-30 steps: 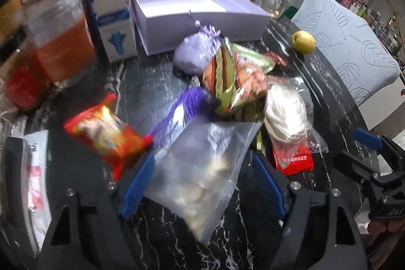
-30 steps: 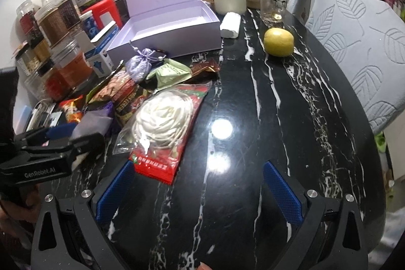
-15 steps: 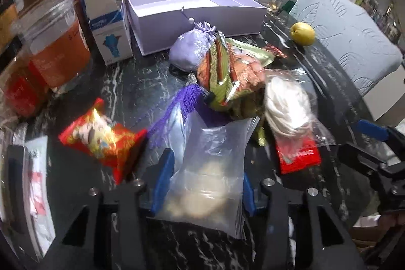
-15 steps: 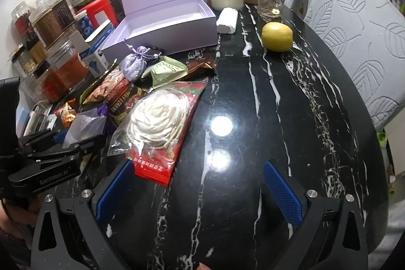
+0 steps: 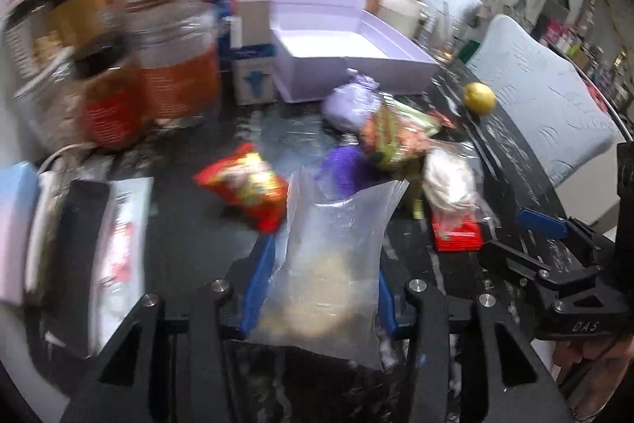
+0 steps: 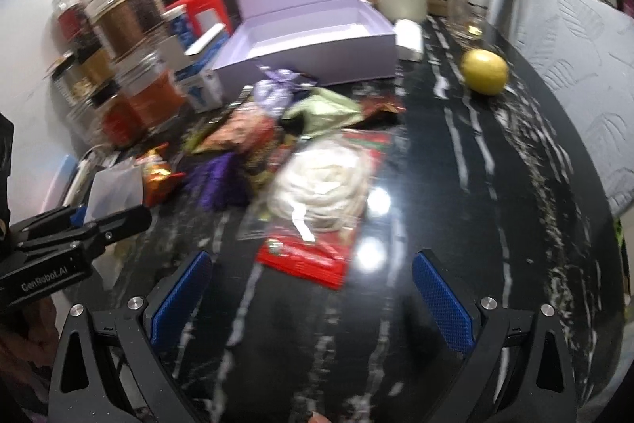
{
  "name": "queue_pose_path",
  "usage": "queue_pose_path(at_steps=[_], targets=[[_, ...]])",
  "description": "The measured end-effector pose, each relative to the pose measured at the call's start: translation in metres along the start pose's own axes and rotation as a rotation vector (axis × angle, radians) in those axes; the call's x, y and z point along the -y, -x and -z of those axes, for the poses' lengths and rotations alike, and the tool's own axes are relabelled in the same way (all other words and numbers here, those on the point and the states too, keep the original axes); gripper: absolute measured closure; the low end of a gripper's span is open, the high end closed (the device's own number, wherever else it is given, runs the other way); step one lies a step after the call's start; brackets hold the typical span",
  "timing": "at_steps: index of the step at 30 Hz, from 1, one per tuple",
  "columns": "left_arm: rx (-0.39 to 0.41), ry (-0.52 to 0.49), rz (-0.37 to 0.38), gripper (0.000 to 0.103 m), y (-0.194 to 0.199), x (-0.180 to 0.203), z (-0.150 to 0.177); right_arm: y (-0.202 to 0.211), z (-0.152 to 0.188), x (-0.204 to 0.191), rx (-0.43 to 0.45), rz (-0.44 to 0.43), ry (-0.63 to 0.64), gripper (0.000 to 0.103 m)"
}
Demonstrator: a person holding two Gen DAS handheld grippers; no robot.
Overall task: Organize soft objects
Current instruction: 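Lift the clear zip bag with left tool while right tool grasps white-coil bag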
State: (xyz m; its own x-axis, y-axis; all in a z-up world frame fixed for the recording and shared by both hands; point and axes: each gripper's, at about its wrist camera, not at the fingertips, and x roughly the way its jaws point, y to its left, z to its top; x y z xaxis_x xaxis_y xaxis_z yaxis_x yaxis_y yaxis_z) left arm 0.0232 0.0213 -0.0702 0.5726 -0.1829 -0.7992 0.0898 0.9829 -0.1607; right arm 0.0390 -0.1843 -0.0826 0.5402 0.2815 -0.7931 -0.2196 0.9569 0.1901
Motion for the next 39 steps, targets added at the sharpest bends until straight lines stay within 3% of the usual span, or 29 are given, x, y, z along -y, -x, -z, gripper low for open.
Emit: queue_pose_path(at_steps=[11,18,31,39], targets=[[0.025,0.166,-0.105,0.057,0.028,-0.069,0.027,-0.024,-0.02,-0.078,-0.001,-0.156,0.204,0.007],[0.024,0.21,-0.116,0.057,0.029,-0.092,0.032,-0.042,-0.026,-0.102,-0.034,-0.171,0.242,0.013],[0.018,0.137,-0.012,0.057,0.01,-0.068,0.013,-0.018,-0.02,-0.029,0.036,0.083,0.009,0.015],[0.006,0.092,0.036,0.057,0.001,-0.044,0.004,-0.021,-0.032,-0.002,0.063,0.176,-0.002,0.015]])
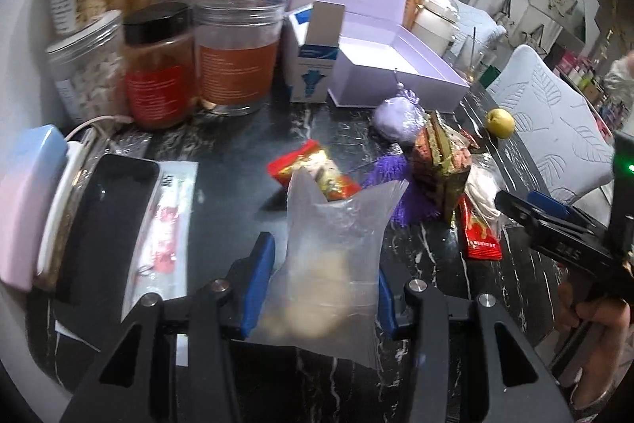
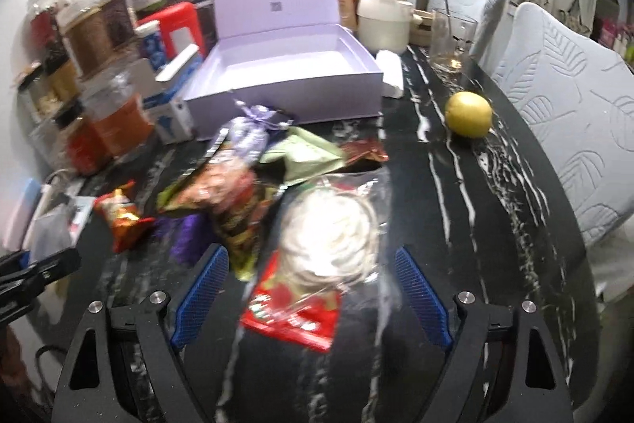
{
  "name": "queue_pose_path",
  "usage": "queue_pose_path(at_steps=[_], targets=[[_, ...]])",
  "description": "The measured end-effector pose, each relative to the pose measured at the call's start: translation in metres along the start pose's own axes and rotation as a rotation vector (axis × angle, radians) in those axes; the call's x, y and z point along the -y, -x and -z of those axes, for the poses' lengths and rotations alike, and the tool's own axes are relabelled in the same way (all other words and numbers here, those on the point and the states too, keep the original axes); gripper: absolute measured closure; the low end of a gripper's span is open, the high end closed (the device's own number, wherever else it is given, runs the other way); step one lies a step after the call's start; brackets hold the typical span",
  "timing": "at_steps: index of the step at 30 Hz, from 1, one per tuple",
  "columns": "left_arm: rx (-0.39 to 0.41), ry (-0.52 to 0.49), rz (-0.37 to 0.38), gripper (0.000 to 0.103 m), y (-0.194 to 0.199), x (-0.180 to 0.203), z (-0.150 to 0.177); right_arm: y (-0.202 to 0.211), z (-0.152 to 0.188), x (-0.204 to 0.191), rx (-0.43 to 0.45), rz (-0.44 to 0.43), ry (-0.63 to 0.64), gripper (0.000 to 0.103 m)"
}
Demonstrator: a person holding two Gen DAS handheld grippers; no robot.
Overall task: Organize soft objects
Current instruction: 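Lift the clear zip bag with left tool while right tool grasps white-coil bag, then lift the clear bag with white coil using the right tool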
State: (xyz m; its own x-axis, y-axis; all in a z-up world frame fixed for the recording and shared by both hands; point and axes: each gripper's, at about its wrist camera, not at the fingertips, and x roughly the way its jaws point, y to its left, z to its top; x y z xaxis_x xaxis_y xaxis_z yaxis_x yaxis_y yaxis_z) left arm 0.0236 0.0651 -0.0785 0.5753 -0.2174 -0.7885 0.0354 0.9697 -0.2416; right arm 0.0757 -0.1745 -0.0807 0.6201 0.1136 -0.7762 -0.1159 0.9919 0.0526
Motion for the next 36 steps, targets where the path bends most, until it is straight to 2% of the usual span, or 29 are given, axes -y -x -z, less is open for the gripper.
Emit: queue_pose_path(at_steps=[8,14,18,22,30,36], targets=[[-0.04,-0.001,-0.001,0.057,-0.017,0.009,-0.008,-0.039,-0.006,0.008,-0.073,-0.005,0.028,0.015],[-0.059,-0.009,-0.005,0.057,-0.027,0.016,-0.015,-0.058,-0.007,0.018,-0.122,-0.033,-0.017,0.019],[-0.066,-0.018,-0.007,0.057,-0.031,0.021,-0.017,-0.055,-0.008,0.018,-0.112,-0.065,0.009,0.038],[-0.071,-0.03,-0.013,0.057,-0.03,0.025,-0.015,-0.052,-0.005,0.018,-0.114,-0.093,0.018,0.047],[-0.082,-0.055,-0.008,0.057,-0.023,0.03,-0.006,-0.029,0.008,0.022,-0.109,-0.082,0.018,0.051],[-0.089,-0.094,-0.006,0.057,-0.014,0.04,0.008,-0.002,0.027,0.02,-0.114,-0.123,0.027,0.051]])
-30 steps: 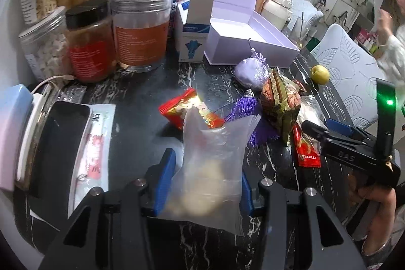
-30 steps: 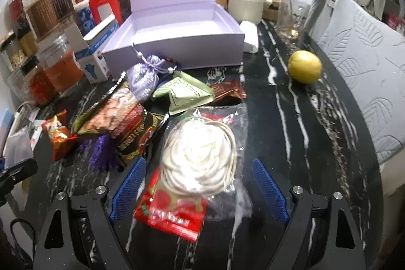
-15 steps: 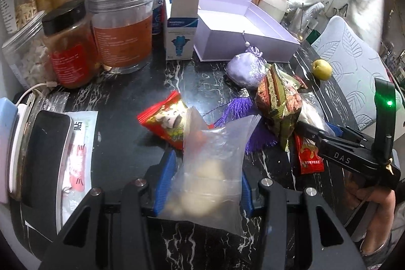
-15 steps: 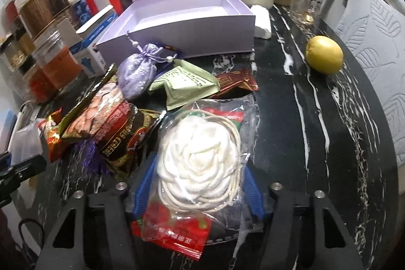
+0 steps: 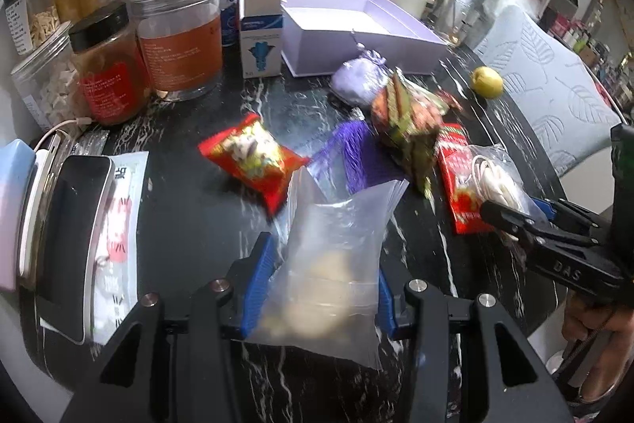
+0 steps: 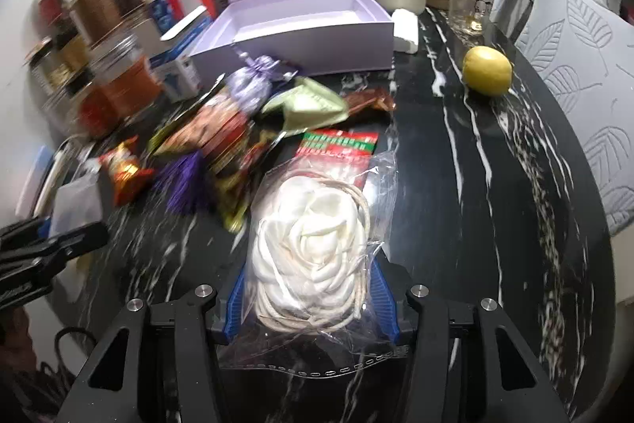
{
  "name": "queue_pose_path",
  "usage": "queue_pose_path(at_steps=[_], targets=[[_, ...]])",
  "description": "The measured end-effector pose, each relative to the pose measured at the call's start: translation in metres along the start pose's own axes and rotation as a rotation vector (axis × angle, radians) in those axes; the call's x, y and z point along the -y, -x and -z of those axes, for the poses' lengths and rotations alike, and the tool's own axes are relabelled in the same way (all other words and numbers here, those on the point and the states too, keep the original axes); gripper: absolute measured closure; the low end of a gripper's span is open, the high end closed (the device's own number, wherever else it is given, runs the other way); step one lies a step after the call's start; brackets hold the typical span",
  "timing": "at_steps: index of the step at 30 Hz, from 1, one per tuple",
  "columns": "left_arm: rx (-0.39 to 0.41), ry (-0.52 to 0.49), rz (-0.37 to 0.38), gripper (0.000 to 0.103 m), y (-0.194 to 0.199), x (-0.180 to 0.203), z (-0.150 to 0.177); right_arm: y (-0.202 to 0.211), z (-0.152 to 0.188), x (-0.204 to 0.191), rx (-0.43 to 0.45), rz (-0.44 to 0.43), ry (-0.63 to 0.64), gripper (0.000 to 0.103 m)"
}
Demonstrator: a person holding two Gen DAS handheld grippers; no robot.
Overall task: Organize soft objects
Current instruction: 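Lift the clear bag with white coil using the right tool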
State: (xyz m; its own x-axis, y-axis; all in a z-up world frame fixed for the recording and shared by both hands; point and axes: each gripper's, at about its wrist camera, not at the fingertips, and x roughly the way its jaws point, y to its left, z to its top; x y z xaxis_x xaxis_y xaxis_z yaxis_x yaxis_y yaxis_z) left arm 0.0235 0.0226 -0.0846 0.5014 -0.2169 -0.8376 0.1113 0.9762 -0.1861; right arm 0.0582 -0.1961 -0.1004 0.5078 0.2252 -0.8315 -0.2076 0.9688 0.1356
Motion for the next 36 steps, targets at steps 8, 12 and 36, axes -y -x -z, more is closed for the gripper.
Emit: queue_pose_path(at_steps=[8,12,36], targets=[[-0.026,-0.07,-0.016,0.057,0.003,0.019,0.017,0.022,0.026,-0.007,-0.011,-0.07,0.008,0.051],[0.006,-0.107,-0.031,0.057,0.01,0.028,0.017,0.027,0.032,-0.012,-0.015,-0.106,0.03,0.051],[0.213,-0.229,-0.093,0.057,0.046,0.065,-0.065,0.067,-0.034,-0.007,0.125,-0.23,0.128,0.051]])
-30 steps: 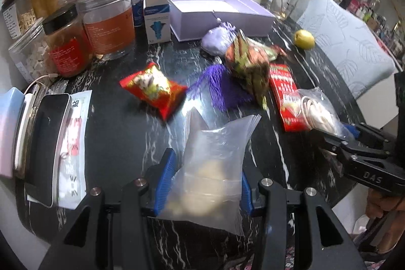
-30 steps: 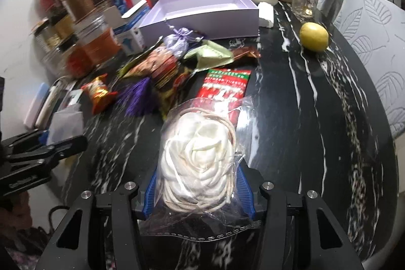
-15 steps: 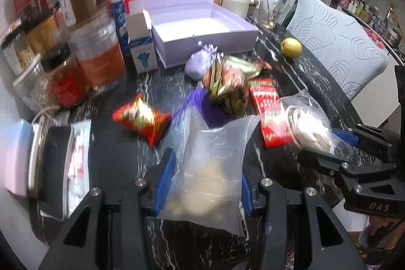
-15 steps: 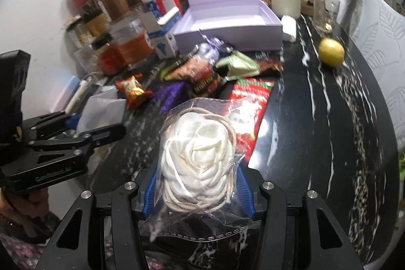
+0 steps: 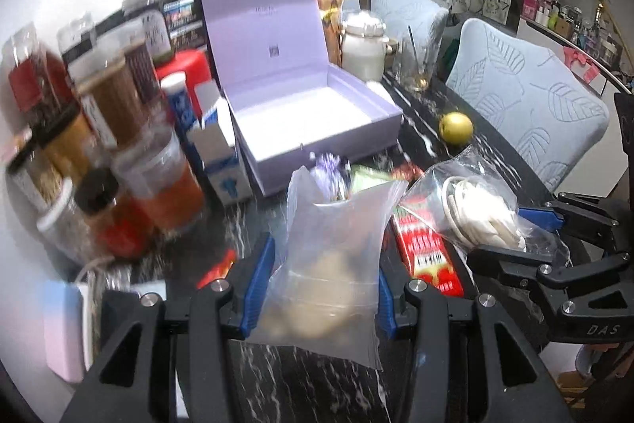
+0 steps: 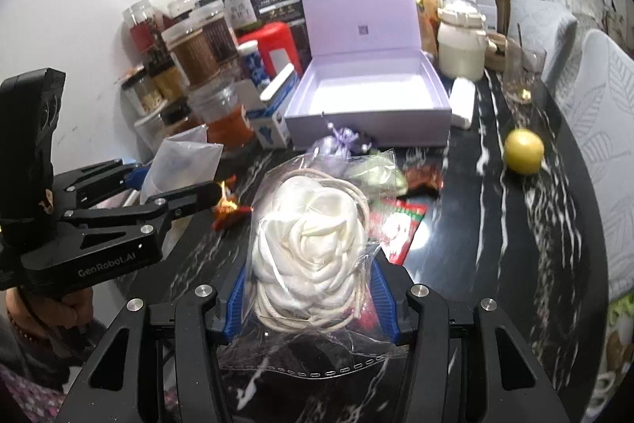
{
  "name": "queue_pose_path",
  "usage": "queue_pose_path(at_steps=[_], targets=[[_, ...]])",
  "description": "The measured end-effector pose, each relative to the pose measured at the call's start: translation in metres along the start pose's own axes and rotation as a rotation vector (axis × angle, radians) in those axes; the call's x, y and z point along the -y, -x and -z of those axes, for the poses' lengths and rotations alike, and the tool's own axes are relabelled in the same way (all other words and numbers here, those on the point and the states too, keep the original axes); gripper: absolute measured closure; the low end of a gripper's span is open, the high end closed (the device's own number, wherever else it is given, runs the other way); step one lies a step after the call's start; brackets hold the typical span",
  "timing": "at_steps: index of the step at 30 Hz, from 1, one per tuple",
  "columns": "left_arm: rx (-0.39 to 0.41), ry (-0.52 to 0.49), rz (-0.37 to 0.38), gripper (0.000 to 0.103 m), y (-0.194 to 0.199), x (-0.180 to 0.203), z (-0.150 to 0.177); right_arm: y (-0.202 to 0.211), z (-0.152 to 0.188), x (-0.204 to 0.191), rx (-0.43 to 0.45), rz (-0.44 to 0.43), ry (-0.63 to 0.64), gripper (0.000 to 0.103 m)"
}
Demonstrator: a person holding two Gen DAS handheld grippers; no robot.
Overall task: Organize soft objects
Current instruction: 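Lift the clear bag with white coil using the right tool, then carry both bags to the lavender box while left tool releases its bag inside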
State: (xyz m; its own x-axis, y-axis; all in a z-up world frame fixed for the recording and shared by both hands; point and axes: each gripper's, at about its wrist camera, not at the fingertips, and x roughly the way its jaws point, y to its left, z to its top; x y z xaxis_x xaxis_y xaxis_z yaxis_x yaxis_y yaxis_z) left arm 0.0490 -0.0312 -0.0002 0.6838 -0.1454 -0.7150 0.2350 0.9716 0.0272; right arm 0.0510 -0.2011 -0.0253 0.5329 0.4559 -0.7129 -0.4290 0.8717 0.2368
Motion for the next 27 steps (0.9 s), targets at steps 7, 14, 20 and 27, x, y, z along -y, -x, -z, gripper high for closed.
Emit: queue_pose_path(at_steps=[7,14,20,27], targets=[[0.044,-0.008,-0.01,0.057,-0.012,-0.008,-0.037,-0.005,-0.034,0.014,0.035,-0.001,0.011,0.051],[0.075,-0.044,-0.026,0.057,-0.028,-0.012,-0.077,-0.012,-0.073,0.031,0.084,0.011,0.02,0.051],[0.091,-0.046,-0.036,0.057,-0.049,-0.021,-0.111,-0.029,-0.109,0.049,0.104,0.031,0.015,0.051],[0.118,-0.017,-0.04,0.057,-0.072,-0.033,-0.152,-0.043,-0.151,0.069,0.137,0.051,0.015,0.051]])
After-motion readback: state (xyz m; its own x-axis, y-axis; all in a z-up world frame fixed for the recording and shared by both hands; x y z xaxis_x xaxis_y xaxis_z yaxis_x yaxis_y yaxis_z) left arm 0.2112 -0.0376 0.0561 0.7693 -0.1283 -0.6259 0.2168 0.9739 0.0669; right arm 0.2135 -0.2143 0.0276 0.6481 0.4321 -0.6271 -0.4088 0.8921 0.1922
